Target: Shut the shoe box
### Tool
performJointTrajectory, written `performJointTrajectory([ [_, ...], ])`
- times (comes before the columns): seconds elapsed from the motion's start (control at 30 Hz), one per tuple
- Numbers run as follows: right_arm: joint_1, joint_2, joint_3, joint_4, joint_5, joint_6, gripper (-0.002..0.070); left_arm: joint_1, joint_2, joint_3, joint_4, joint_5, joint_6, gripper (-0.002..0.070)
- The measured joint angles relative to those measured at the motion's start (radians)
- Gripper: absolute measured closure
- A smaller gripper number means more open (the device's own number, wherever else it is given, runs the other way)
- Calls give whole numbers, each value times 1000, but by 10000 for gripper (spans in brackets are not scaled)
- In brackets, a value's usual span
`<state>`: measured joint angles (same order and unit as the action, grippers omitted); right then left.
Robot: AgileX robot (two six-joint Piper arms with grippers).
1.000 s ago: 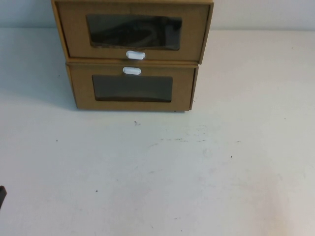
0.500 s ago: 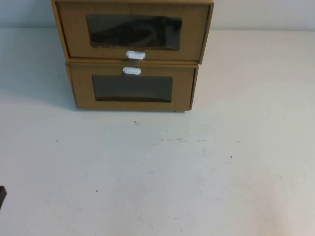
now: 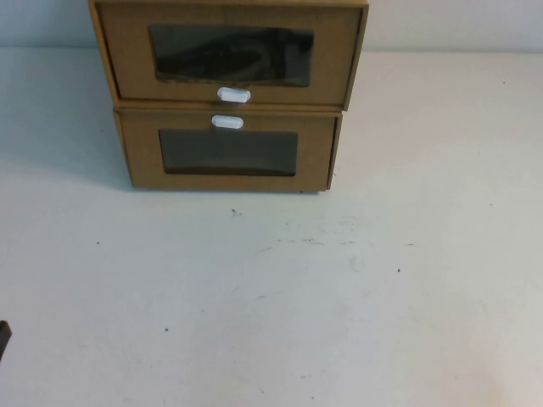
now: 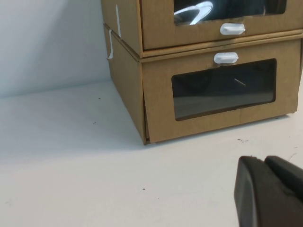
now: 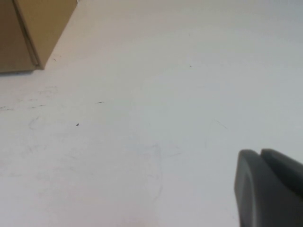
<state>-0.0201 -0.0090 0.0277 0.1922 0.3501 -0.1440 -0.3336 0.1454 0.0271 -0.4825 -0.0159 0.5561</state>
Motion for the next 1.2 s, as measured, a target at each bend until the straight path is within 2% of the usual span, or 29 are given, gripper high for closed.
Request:
performJointTrajectory([
  [0.6, 0, -2, 0, 0, 2, -2, 683, 0, 0, 0, 0, 0, 2, 680],
  [0.67, 0, -2, 0, 0, 2, -2, 686, 0, 0, 0, 33, -2, 11, 680],
  [0.73, 0, -2, 0, 0, 2, -2, 687, 24, -2, 0, 98, 0, -6, 680],
  [0.83, 0, -2, 0, 0, 2, -2, 684, 119, -26, 0, 196, 16, -123, 680],
  [0.97, 0, -2, 0, 0, 2, -2, 687, 228, -131, 0, 323, 153, -274, 680],
  [1.2, 0, -6, 0, 2, 2, -2, 687, 255, -154, 0, 433, 348, -409, 680],
])
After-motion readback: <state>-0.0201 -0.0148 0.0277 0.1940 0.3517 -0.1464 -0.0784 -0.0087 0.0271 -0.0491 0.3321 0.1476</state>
